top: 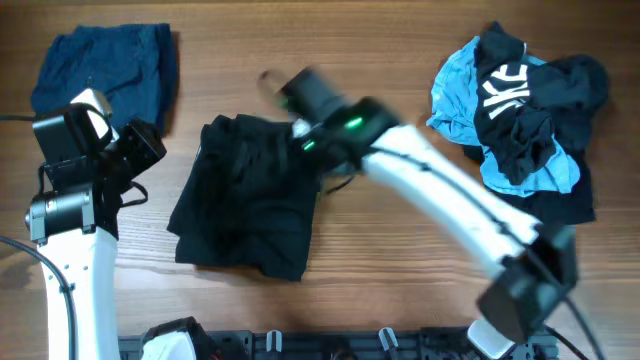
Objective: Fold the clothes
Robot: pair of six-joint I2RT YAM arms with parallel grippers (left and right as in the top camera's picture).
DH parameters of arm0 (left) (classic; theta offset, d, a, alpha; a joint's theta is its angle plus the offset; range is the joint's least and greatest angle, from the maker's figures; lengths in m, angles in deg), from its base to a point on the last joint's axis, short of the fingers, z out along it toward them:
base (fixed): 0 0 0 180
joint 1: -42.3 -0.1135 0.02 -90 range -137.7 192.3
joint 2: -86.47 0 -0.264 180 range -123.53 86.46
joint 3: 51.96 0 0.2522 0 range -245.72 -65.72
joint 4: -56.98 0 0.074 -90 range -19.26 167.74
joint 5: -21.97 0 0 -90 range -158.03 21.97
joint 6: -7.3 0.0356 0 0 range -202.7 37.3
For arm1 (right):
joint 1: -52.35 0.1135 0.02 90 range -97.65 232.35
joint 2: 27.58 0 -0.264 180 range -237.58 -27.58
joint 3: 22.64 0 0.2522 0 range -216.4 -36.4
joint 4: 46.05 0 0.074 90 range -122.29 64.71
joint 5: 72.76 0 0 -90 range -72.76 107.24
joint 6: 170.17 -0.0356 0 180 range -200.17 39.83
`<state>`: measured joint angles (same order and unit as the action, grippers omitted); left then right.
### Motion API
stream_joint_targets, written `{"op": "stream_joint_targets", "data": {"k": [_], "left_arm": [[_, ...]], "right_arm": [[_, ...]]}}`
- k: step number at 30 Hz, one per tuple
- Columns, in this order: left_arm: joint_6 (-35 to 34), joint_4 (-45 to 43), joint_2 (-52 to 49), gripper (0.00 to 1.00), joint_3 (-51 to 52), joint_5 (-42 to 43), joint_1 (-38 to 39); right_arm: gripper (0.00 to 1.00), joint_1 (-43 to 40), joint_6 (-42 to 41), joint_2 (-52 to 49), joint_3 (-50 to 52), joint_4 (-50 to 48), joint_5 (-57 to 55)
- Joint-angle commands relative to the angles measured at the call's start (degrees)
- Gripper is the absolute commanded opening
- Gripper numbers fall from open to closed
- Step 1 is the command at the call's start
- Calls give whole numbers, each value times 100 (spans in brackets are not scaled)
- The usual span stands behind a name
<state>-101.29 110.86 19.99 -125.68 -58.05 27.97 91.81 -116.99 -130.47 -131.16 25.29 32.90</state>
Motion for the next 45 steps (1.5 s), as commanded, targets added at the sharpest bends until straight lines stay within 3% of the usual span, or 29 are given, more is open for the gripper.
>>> {"op": "stream_joint_targets", "data": {"k": [1,3,9,15,20,23,29,31,34,37,40,42,45], "left_arm": [[42,-4,-131,52,-48,-66,216],[179,-20,-216,52,-48,-66,330],[186,-70,-481,53,-48,-111,393],[186,-129,-479,53,-48,-197,396],[186,-133,-479,53,-48,-197,393],[186,-131,-479,53,-48,-219,393],[186,-129,-479,53,-48,-352,393],[184,-136,-479,53,-48,-348,393],[181,-105,-479,53,-48,-302,396],[184,57,-479,50,-48,-63,400],[184,223,-479,45,-48,70,400],[186,420,-479,35,-48,428,413],[247,723,-479,33,-48,608,671]], "right_arm": [[100,-697,240,181,201,232,393],[100,-929,256,181,796,-72,831],[100,-975,-68,181,2953,-2389,2048],[100,-826,-448,129,3928,-4365,2299],[99,-461,-951,-164,4183,-5418,2297],[92,-103,-1322,-437,4183,-6094,2293],[64,133,-1460,-566,4183,-6476,1847],[59,94,-1349,-566,4183,-6793,1825],[65,-48,-1001,-566,4116,-7357,1755],[99,-321,-533,-564,3751,-7176,2052],[100,-533,-188,-535,3324,-6417,2302],[99,-772,170,-400,2922,-5499,2319],[100,-1255,638,-175,2417,-4330,2295]]}}
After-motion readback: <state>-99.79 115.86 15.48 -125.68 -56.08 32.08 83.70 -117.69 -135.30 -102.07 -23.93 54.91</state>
